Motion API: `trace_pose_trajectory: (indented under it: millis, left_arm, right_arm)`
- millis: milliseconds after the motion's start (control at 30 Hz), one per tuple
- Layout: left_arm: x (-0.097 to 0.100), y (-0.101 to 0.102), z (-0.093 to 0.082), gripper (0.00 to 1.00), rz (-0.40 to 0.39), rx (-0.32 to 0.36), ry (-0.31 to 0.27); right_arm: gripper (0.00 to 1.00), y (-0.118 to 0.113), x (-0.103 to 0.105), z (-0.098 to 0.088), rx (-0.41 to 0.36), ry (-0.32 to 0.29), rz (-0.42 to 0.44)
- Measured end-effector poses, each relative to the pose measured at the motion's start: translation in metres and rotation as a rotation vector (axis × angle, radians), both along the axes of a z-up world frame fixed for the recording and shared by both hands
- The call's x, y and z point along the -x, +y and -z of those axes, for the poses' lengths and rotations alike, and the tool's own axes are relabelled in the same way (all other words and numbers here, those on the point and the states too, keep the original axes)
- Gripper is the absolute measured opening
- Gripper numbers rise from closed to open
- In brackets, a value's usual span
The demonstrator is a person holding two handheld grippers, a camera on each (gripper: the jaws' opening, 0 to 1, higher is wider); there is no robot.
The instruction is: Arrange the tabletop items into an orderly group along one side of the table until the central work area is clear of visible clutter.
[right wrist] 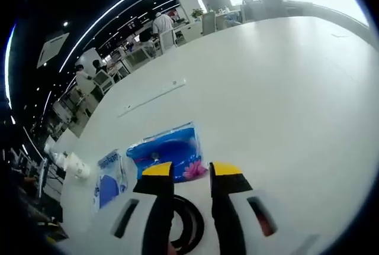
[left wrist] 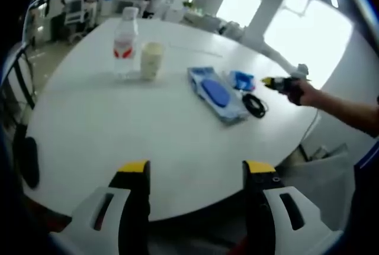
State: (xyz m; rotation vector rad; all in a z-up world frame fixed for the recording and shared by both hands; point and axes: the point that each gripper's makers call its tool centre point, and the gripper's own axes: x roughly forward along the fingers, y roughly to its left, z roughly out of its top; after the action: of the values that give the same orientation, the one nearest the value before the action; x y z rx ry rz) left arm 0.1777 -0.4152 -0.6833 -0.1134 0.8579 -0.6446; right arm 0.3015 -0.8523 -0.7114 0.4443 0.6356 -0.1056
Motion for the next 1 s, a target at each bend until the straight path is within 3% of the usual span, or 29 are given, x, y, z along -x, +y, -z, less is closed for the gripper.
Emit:
trace_pose_trajectory:
  millis: [233, 300, 433, 567, 733, 867, 933, 1000]
  left_arm:
    - [-0.001, 0.003, 0.003, 0.62, 0.021, -0.047, -0.024]
    - [-0.003, 0.005, 0.002, 0.63, 0.017, -0.052, -0.033]
    - [-0.007, 0.008, -0.001, 0.63, -0.006, -0.038, -0.038]
    - [-0.009, 0.009, -0.004, 0.66, -0.006, -0.055, -0.063]
    - [-0.007, 0.002, -0.007, 0.66, 0.004, -0.016, -0.059]
    - [-0.006, -0.004, -0.008, 0.65, 0.046, 0.002, -0.067]
    - [-0.005, -0.008, -0.012, 0.66, 0.050, 0.039, -0.069]
    - [-0.004, -0.009, -0.014, 0.66, 0.042, 0.058, -0.064]
  right_arm:
    - [0.28, 0.048, 0.010, -0.010, -0.078, -0.027, -0.063]
    - [0.29, 0.059, 0.017, -0.013, -0.082, -0.023, -0.069]
    - [0.30, 0.102, 0.046, -0.038, -0.103, -0.042, -0.091]
    - [0.31, 0.124, 0.056, -0.046, -0.115, -0.035, -0.118]
    - [0.32, 0.143, 0.061, -0.062, -0.130, -0.046, -0.133]
    - [0.29, 0.173, 0.068, -0.075, -0.276, -0.026, -0.167]
    - [0.30, 0.179, 0.072, -0.082, -0.228, -0.028, -0.173]
    - [0.31, 0.189, 0.076, -0.091, -0.250, -0.028, -0.186]
